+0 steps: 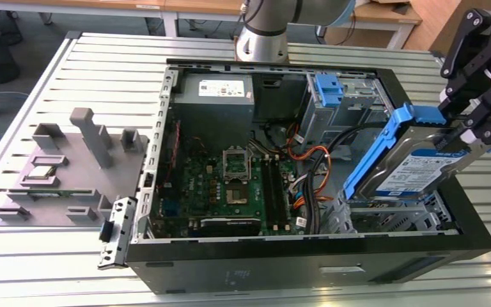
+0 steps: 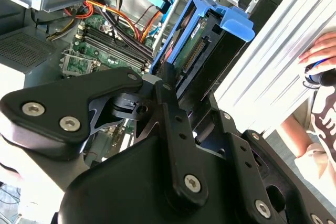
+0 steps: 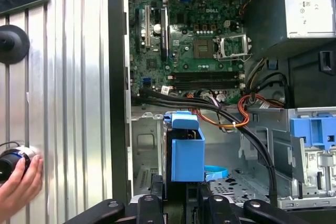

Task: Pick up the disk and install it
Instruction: 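Insert the disk into the insertion slot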

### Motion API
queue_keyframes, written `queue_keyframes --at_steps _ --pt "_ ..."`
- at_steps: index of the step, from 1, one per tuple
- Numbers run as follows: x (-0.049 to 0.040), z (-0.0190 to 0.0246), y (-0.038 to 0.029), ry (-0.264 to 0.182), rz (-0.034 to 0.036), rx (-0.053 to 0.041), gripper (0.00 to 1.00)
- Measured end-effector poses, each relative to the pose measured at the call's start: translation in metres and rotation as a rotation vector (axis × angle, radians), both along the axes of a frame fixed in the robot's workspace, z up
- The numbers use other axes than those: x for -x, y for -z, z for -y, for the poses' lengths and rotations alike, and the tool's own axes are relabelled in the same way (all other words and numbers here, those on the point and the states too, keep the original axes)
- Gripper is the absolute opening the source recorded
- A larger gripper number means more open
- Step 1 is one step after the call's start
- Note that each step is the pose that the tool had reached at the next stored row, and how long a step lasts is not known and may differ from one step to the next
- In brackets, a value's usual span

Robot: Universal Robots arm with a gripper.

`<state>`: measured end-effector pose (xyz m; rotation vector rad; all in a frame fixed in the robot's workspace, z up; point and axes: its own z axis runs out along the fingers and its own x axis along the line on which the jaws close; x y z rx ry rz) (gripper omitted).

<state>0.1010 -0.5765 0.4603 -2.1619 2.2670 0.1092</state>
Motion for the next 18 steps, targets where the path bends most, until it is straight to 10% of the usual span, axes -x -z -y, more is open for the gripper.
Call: queue_keyframes --at_steps 18 --pt "-0.0025 0.0 0.0015 -0.029 0.0 0.0001 0.35"
